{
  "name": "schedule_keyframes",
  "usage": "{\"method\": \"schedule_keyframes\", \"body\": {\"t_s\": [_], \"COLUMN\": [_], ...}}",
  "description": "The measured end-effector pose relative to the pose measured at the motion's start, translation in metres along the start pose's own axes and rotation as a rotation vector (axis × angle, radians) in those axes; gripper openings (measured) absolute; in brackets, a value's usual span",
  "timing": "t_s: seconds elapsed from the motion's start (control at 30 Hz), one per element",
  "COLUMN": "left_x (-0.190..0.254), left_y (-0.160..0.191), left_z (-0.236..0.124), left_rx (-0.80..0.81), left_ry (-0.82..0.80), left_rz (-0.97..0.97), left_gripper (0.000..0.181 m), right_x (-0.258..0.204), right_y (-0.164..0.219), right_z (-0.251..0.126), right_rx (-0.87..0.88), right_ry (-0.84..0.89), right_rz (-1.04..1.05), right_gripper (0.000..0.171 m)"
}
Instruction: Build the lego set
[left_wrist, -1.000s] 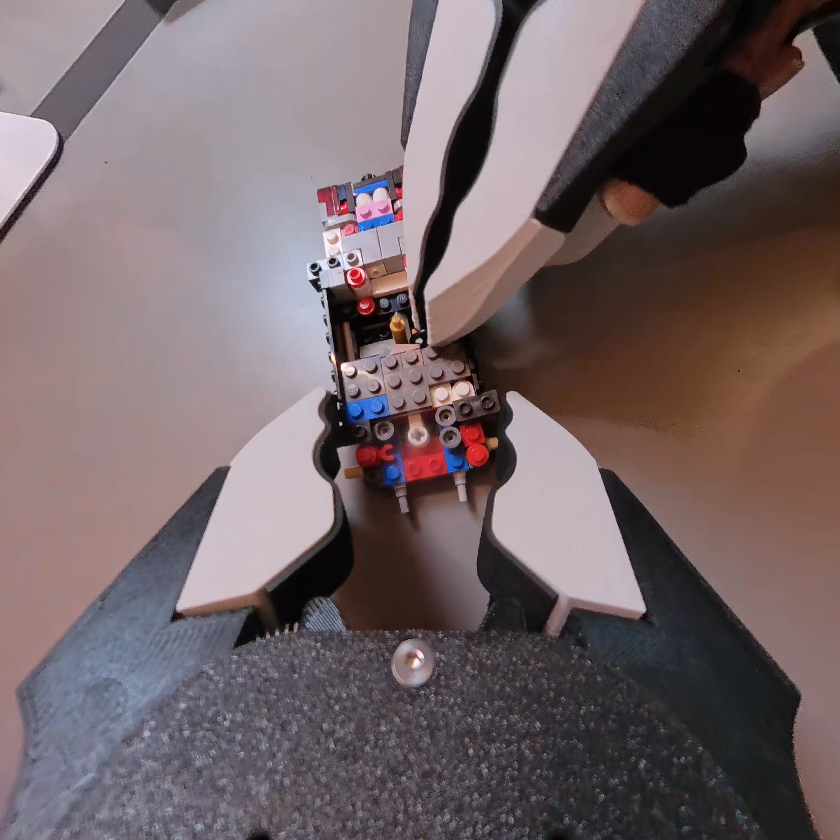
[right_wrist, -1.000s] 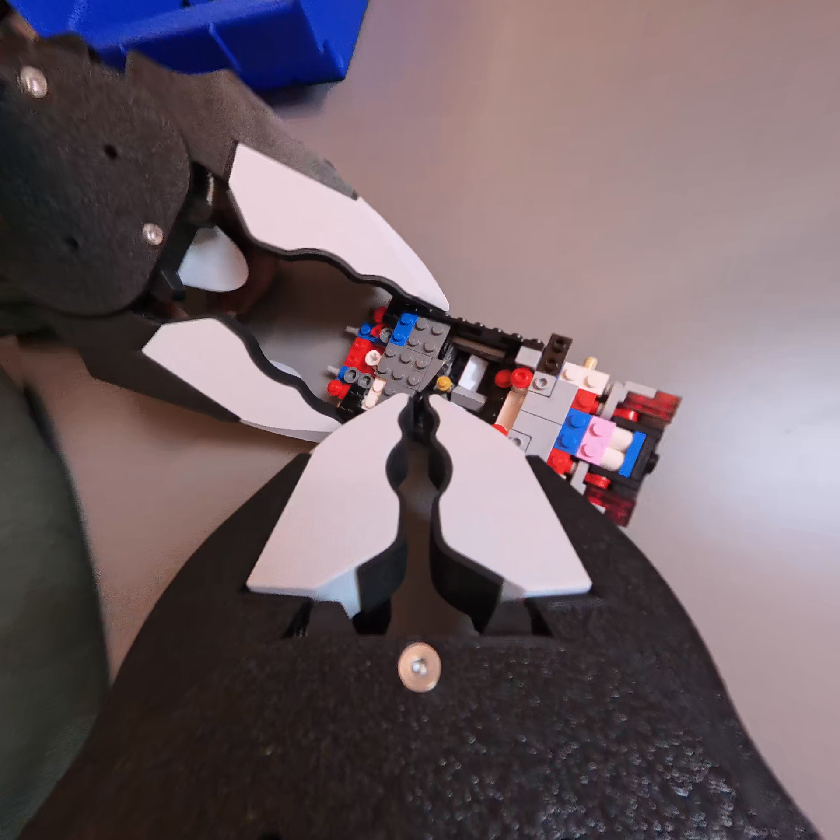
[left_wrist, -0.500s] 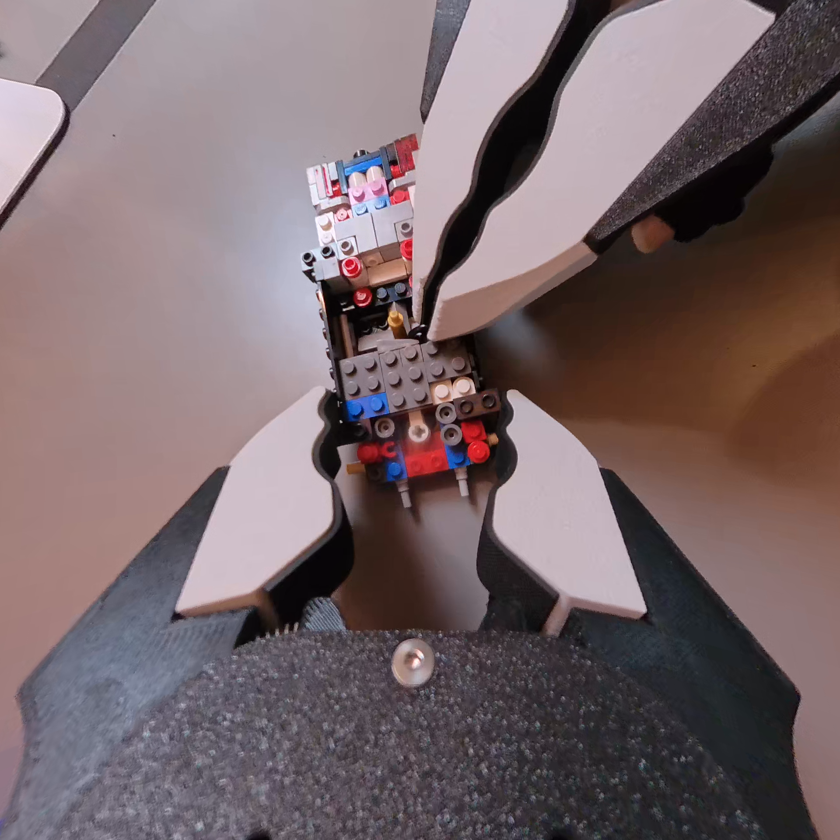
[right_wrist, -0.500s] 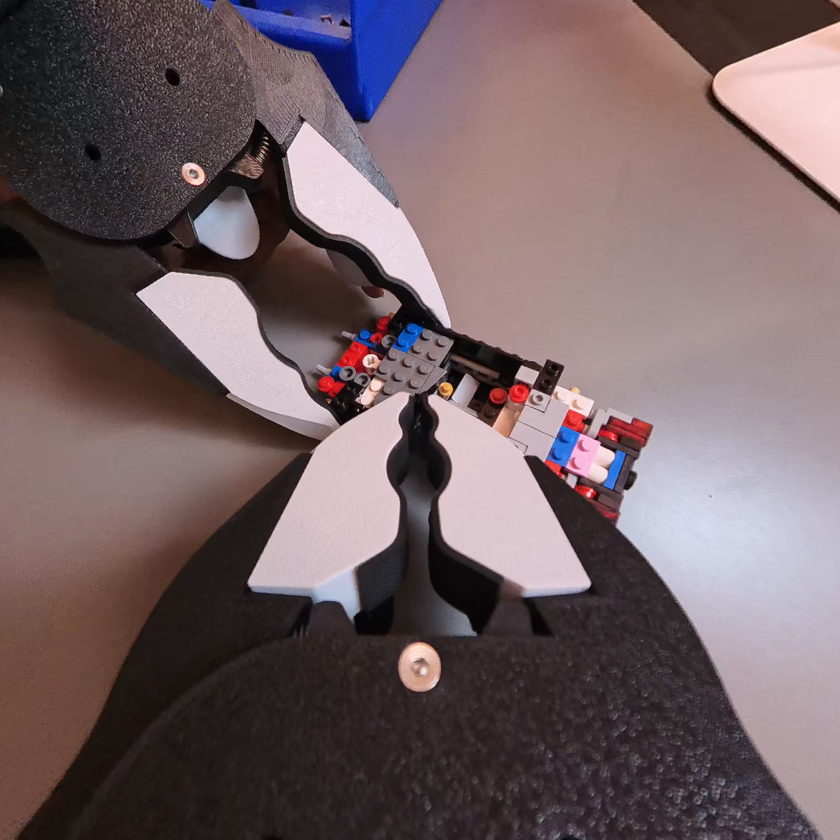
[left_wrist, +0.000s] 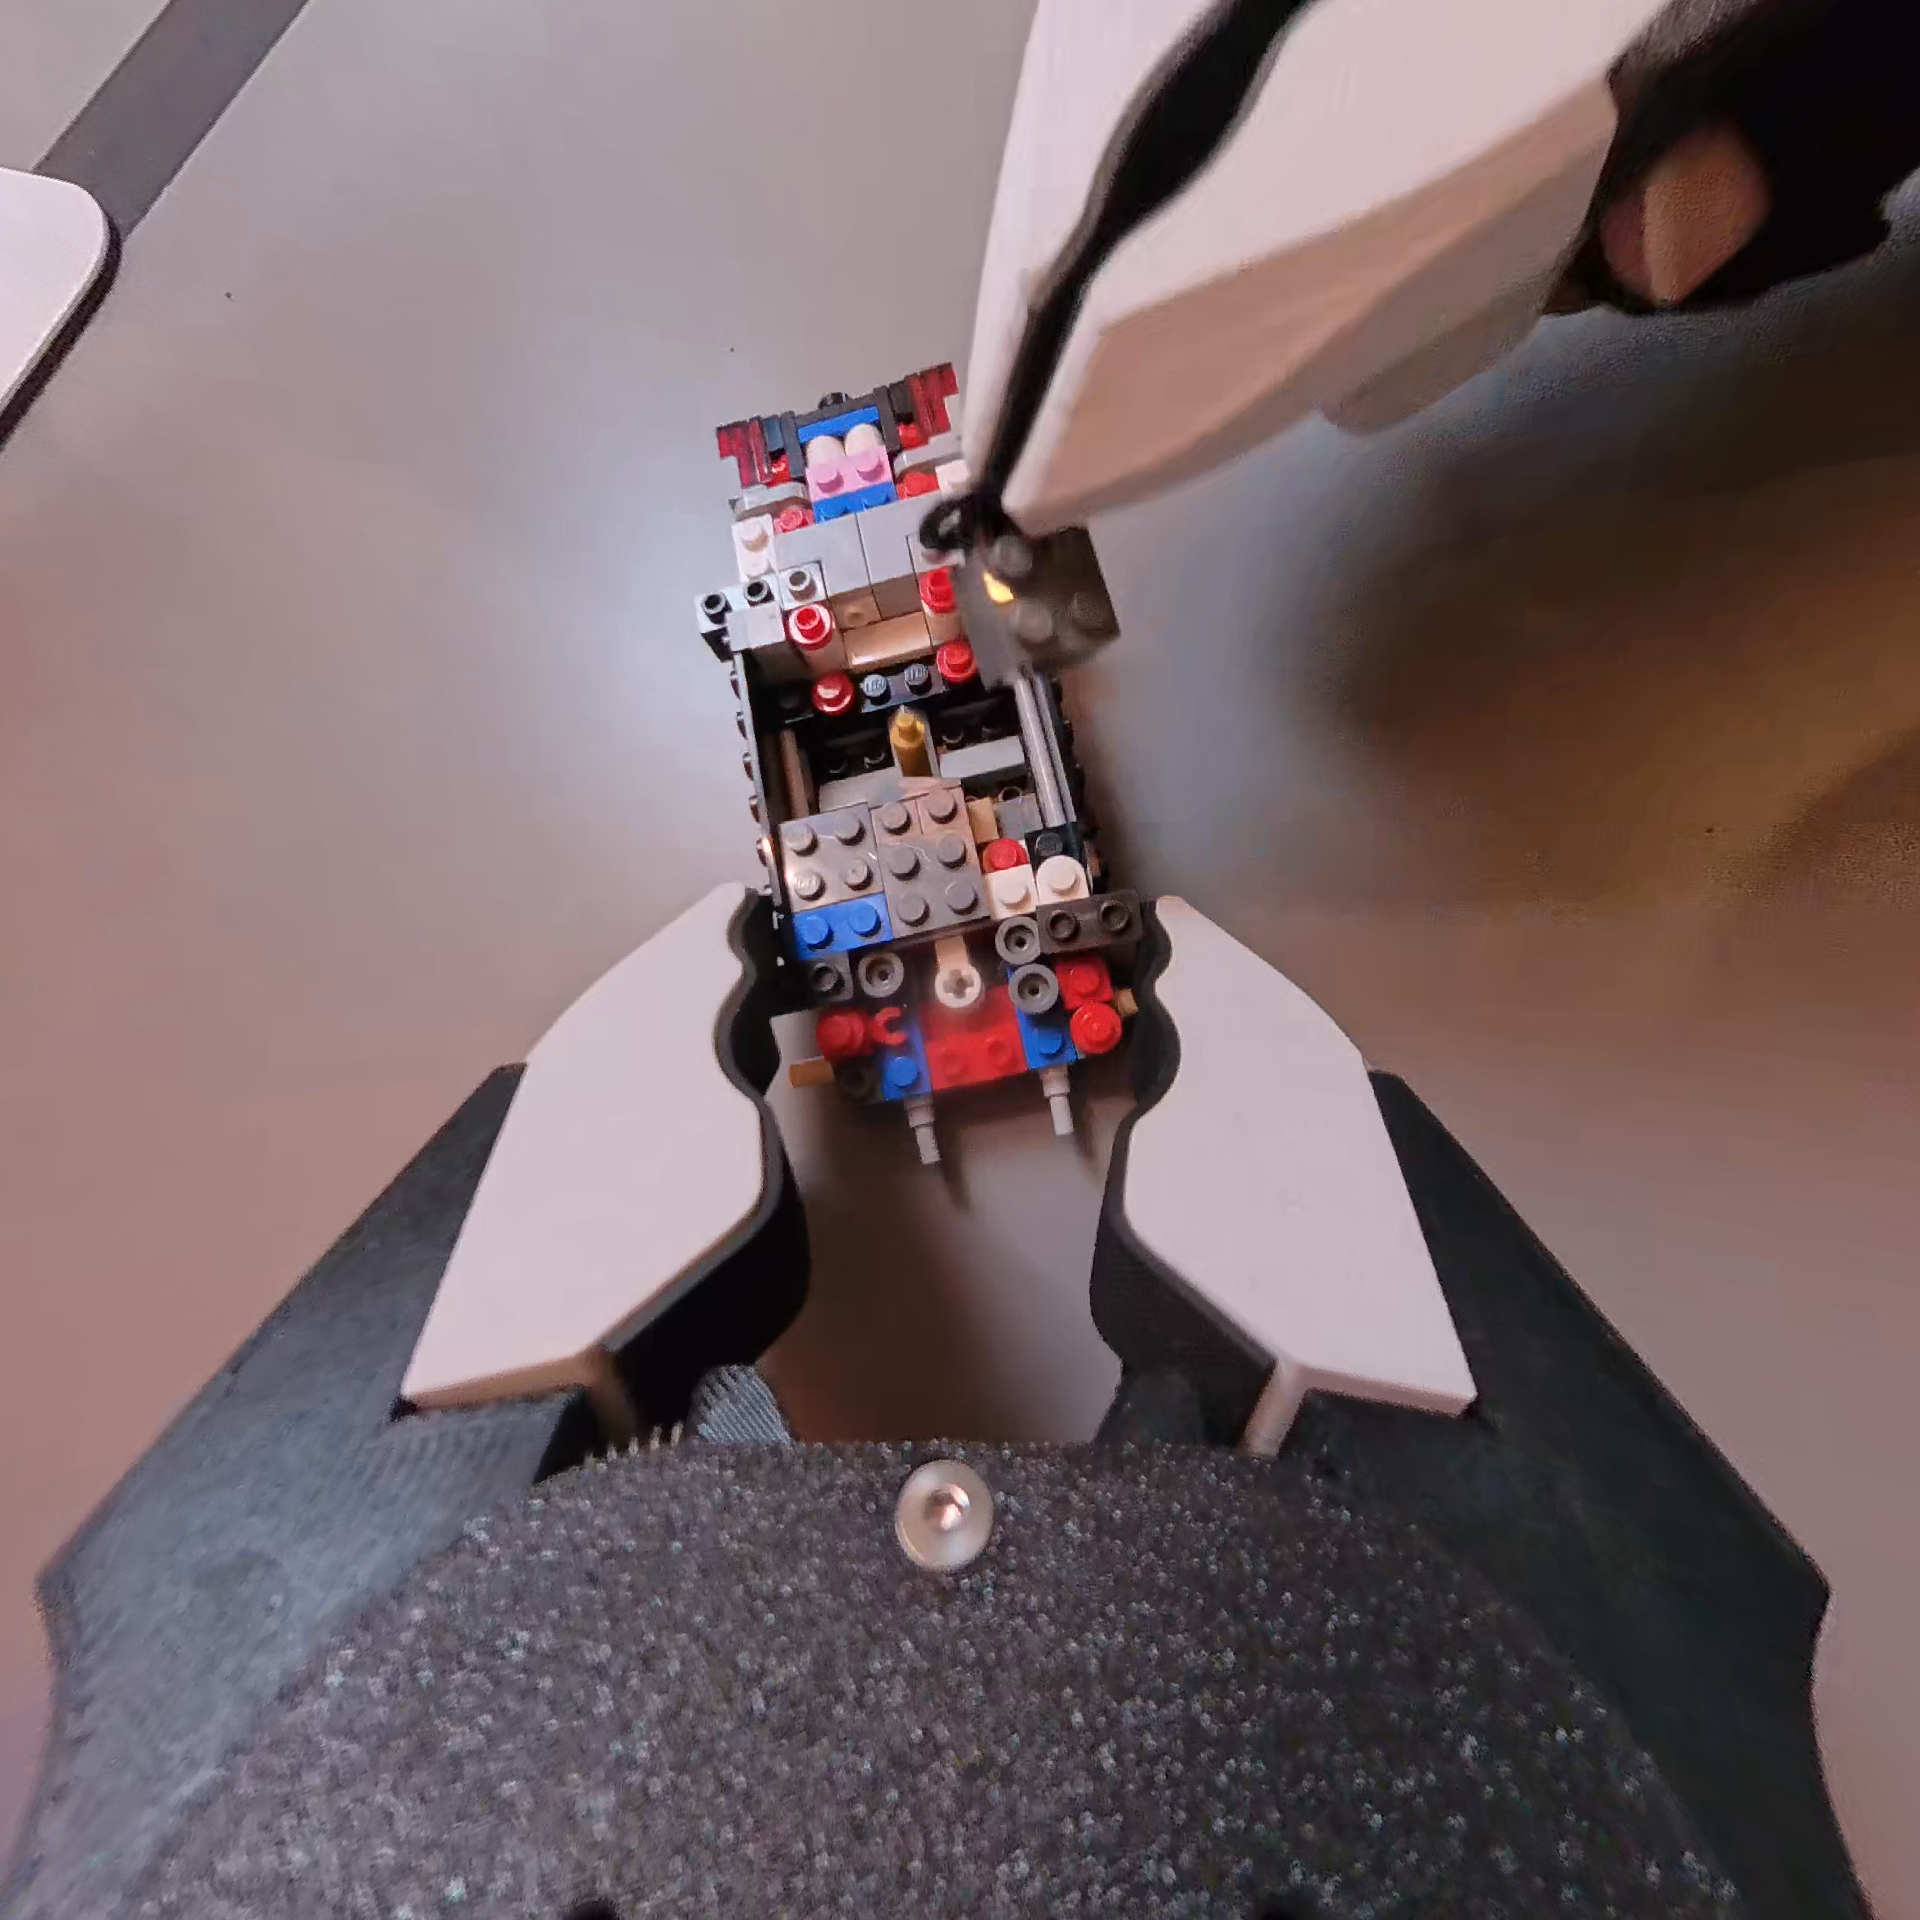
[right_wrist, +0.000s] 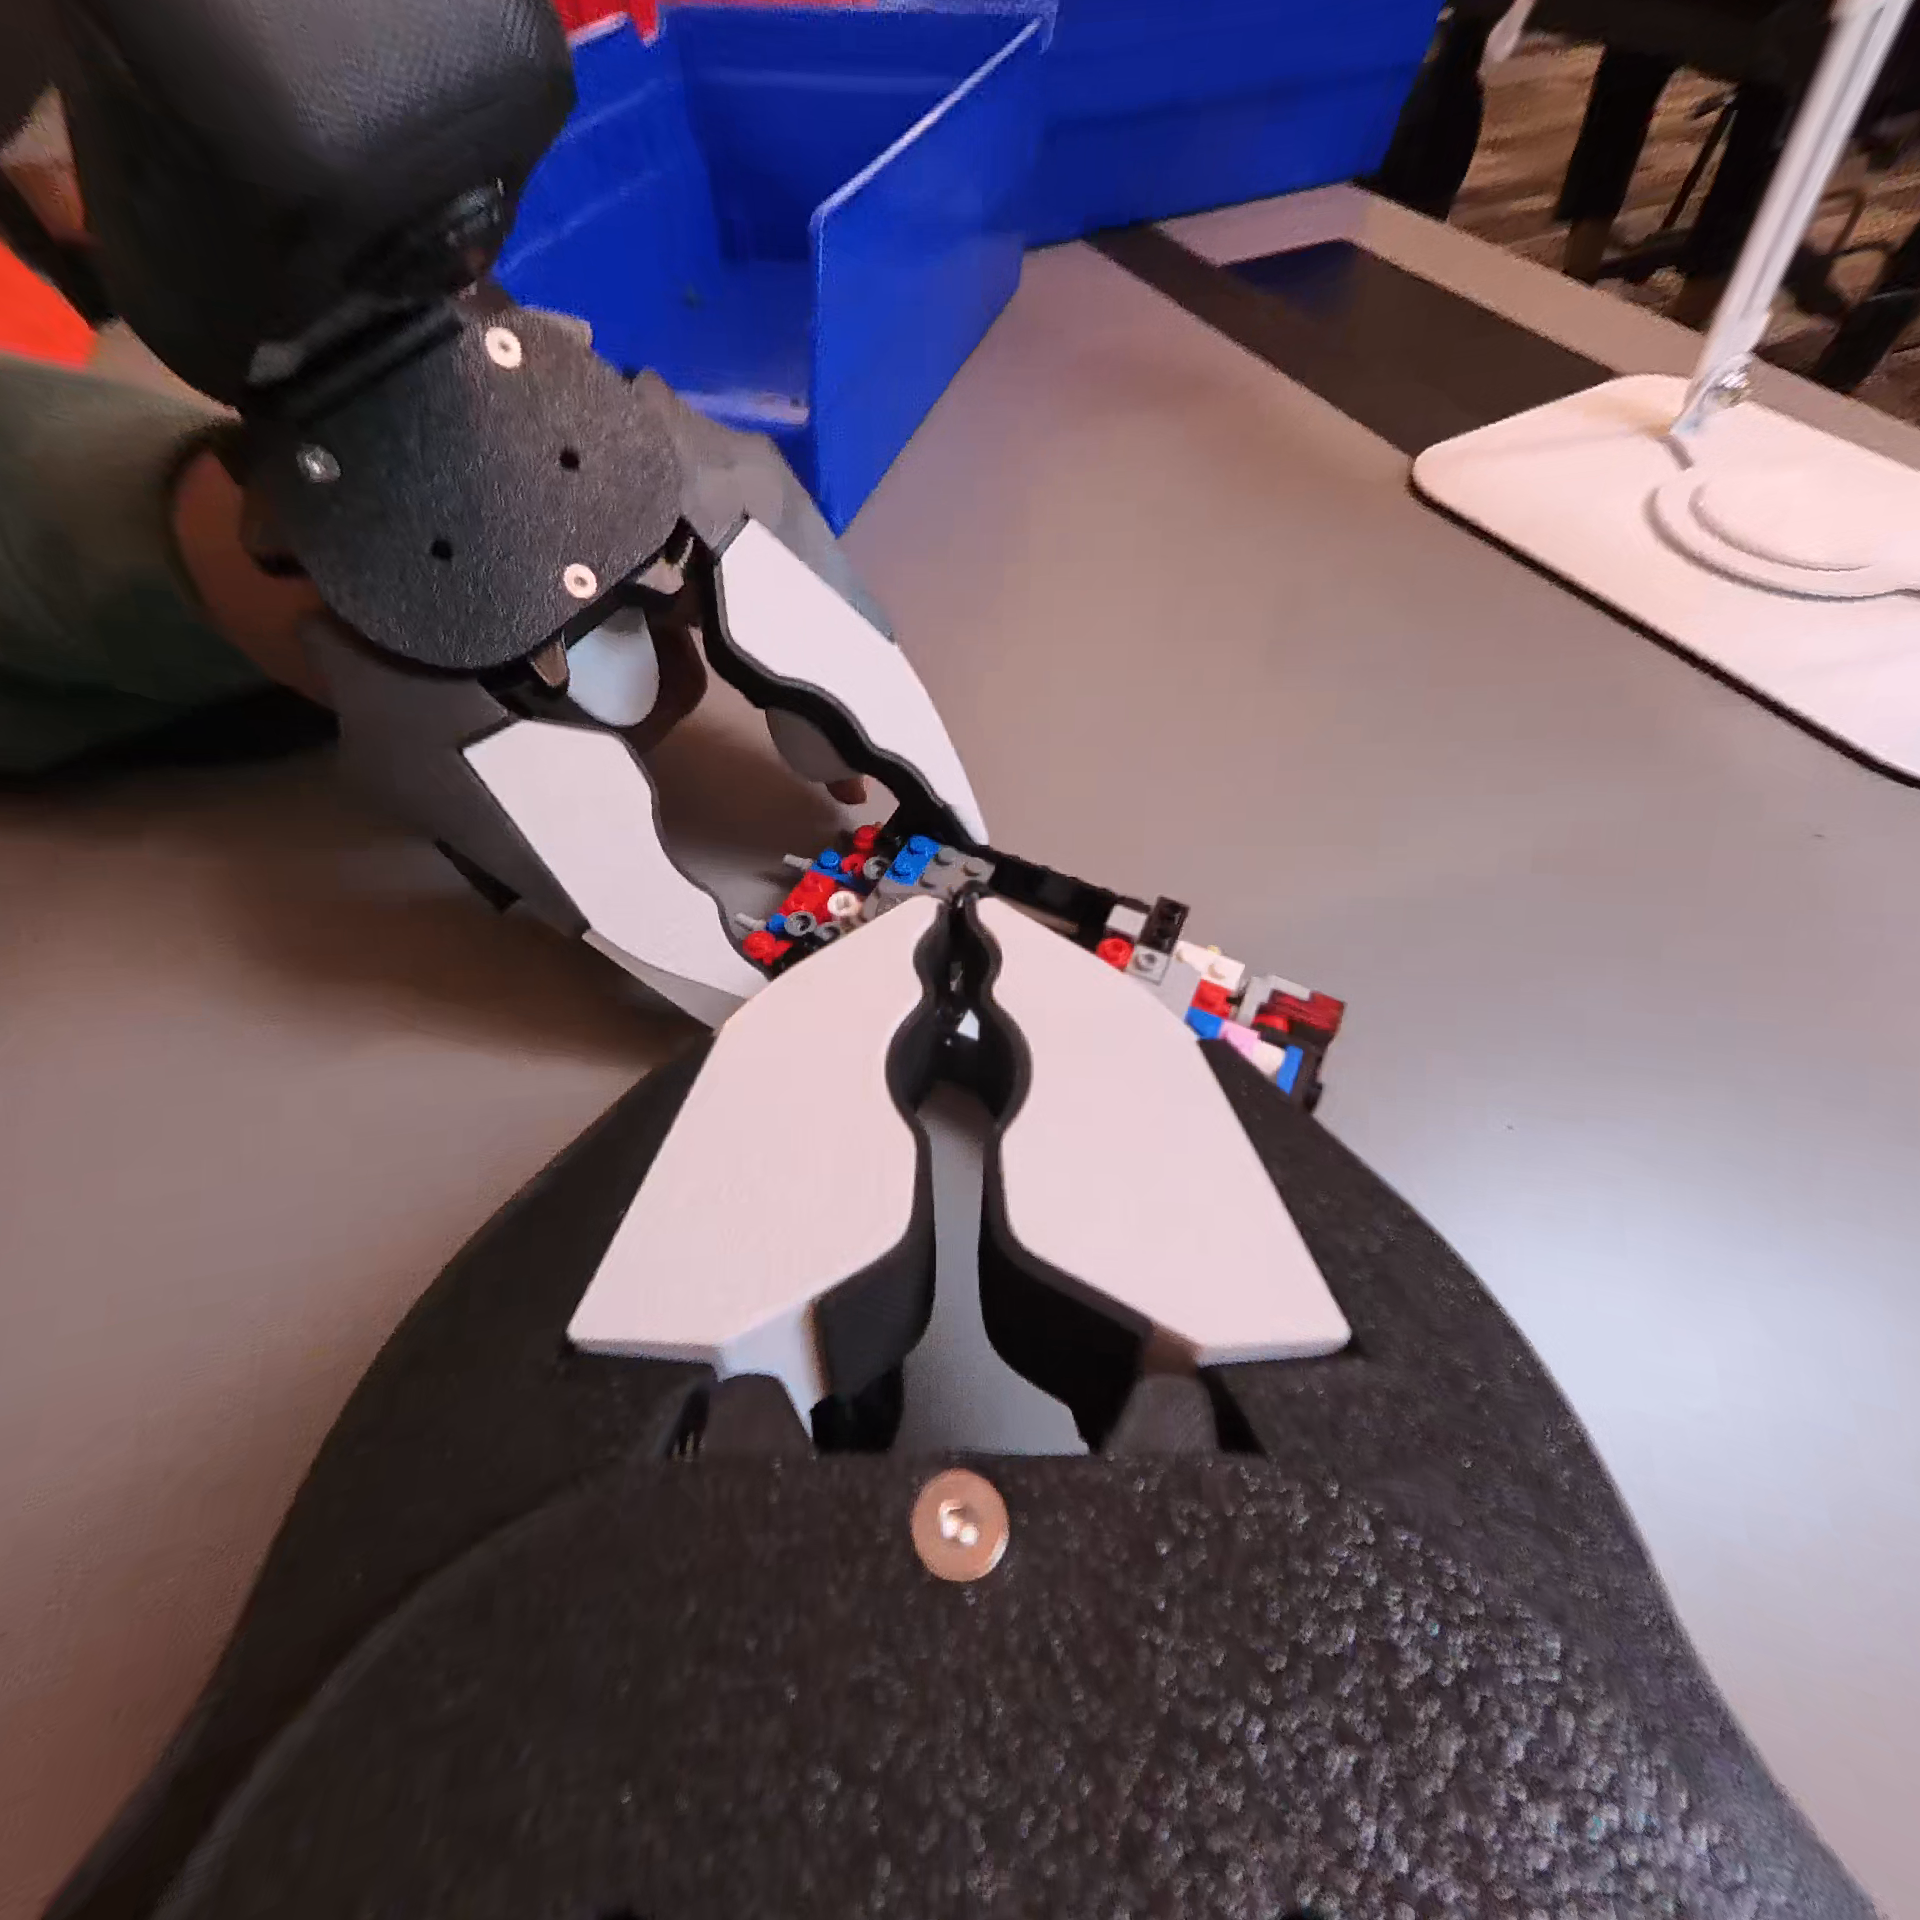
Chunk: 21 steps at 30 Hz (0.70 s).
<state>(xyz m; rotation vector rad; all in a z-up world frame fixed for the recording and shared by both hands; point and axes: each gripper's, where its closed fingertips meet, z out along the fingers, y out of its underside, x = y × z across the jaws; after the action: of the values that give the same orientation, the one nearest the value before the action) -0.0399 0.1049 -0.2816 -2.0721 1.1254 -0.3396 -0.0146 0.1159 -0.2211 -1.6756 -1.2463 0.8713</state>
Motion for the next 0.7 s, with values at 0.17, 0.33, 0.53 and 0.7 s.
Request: {"method": "schedule_keyframes", "body": {"t_s": [0.17,0.33,0.53,0.7], "left_x": [-0.002,-0.005,0.000,0.003], "left_y": [-0.003,-0.005,-0.007,-0.010], "left_z": [0.003,0.004,0.006,0.009], "left_rx": [0.035,0.056,0.072,0.084], "left_ry": [0.030,0.071,0.121,0.219], "left_rz": [0.053,0.081,0.149,0.246], "left_gripper": [0.066,0.066,0.066,0.066], "right_x": [0.008,0.012,0.013,0.017], "right_y": [-0.002,-0.004,-0.005,-0.007], "right_z": [-0.001,-0.001,-0.001,-0.002], "right_rx": [0.037,0.053,0.055,0.067], "right_ry": [0.000,0.012,0.028,0.048], "right_rz": [0.060,0.083,0.086,0.098], "right_gripper": [0.001,0.002,0.002,0.002]}}
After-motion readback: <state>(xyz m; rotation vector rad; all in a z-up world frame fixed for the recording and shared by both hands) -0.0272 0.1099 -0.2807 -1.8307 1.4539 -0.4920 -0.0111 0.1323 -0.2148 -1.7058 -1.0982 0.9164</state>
